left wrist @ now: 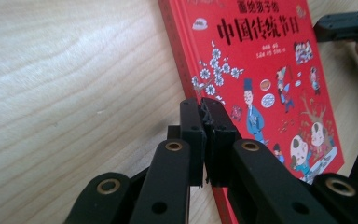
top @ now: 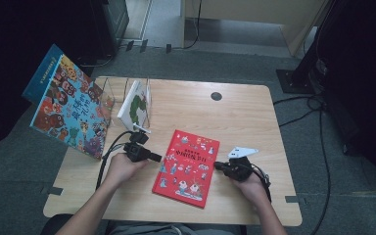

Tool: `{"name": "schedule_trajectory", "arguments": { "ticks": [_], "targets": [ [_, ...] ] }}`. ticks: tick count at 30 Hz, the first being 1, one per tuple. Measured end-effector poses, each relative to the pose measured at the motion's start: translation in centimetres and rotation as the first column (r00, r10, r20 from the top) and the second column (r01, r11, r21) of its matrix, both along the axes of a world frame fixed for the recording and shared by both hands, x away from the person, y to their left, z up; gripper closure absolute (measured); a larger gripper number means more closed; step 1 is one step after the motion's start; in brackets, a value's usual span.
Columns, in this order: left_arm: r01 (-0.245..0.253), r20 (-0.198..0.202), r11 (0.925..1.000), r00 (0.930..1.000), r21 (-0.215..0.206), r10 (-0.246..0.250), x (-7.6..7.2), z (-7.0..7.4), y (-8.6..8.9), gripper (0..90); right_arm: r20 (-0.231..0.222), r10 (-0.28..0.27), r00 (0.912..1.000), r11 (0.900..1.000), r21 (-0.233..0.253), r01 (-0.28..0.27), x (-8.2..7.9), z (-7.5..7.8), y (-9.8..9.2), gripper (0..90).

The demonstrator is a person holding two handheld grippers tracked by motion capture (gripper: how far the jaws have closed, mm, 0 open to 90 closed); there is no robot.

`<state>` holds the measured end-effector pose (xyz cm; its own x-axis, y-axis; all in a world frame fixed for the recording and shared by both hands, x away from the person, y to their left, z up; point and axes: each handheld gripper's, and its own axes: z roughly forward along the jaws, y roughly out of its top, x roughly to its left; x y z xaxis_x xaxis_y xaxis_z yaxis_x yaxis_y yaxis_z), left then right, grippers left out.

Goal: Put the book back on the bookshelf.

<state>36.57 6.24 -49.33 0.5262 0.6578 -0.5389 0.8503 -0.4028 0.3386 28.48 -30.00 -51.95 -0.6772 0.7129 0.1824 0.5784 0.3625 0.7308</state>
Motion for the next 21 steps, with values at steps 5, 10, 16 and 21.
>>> {"name": "schedule_trajectory", "arguments": {
  "ticks": [5, 10, 16, 21],
  "targets": [
    [0.005, -0.001, 1.0000, 1.0000, 0.002, -0.005, -0.3, -0.2, -0.5, 88.7, 0.009, -0.021, 0.9997, 1.000, -0.010, 0.021, 0.4, 0.0, 0.6, 90.0],
    [-0.008, -0.008, 1.0000, 0.9999, -0.005, 0.008, -0.4, -0.3, -0.2, 87.8, 0.004, -0.037, 0.9993, 0.999, -0.003, 0.037, 0.7, 0.0, 0.8, 90.0],
    [-0.029, -0.006, 0.9996, 0.9996, -0.006, 0.029, -0.8, -0.4, 0.0, 87.5, 0.005, -0.048, 0.9989, 0.999, 0.004, 0.048, 1.0, -0.1, 1.1, 90.0],
    [-0.040, -0.009, 0.9991, 0.9992, -0.011, 0.040, -0.9, -0.4, 0.1, 87.4, 0.007, -0.043, 0.9990, 0.999, 0.008, 0.043, 1.2, -0.1, 1.1, 90.0]
  ]
}}
